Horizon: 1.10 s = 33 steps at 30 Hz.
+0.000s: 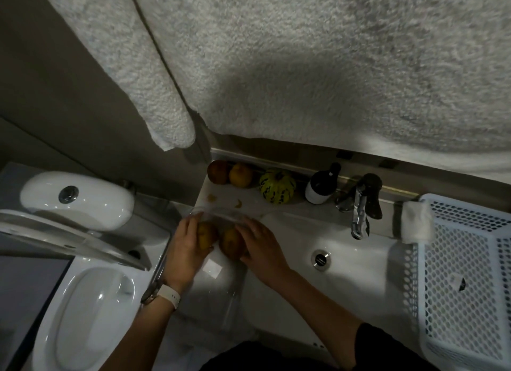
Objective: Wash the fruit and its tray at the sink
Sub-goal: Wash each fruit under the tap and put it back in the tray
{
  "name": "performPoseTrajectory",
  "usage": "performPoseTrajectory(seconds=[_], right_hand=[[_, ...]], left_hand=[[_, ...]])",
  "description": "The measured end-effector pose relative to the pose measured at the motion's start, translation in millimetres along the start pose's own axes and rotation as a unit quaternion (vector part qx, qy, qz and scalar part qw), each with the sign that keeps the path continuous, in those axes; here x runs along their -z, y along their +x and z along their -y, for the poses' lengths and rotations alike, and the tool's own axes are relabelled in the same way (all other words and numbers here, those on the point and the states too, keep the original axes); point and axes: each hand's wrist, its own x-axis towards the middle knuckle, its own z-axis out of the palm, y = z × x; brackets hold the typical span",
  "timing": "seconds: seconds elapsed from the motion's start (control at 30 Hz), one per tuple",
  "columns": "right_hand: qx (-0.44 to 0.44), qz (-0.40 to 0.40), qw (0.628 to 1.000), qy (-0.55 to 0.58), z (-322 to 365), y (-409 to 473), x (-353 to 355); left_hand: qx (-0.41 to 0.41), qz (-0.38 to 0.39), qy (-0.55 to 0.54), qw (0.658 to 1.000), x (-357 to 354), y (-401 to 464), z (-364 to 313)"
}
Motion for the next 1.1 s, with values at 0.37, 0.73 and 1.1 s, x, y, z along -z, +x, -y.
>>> performPoseTrajectory(seconds=[0.37,0.73,1.1], right_hand=[[-0.037,-0.004,0.995,0.088,3.1,2.2,15.8],[-0.098,-0.096,0.971,0.196,-16.6,1.7,50.7],[-0.13,-0.128,0.962,0.205,-35.7,1.8,66.7]], left_hand=[[-0.044,-0.074,-0.035,0.996,3.3,32.6,-18.4],[-0.057,0.0,0.178,0.982,-39.9,150.3,-59.8],[-0.054,-0.041,0.225,0.972,-49.7,162.7,-61.2]])
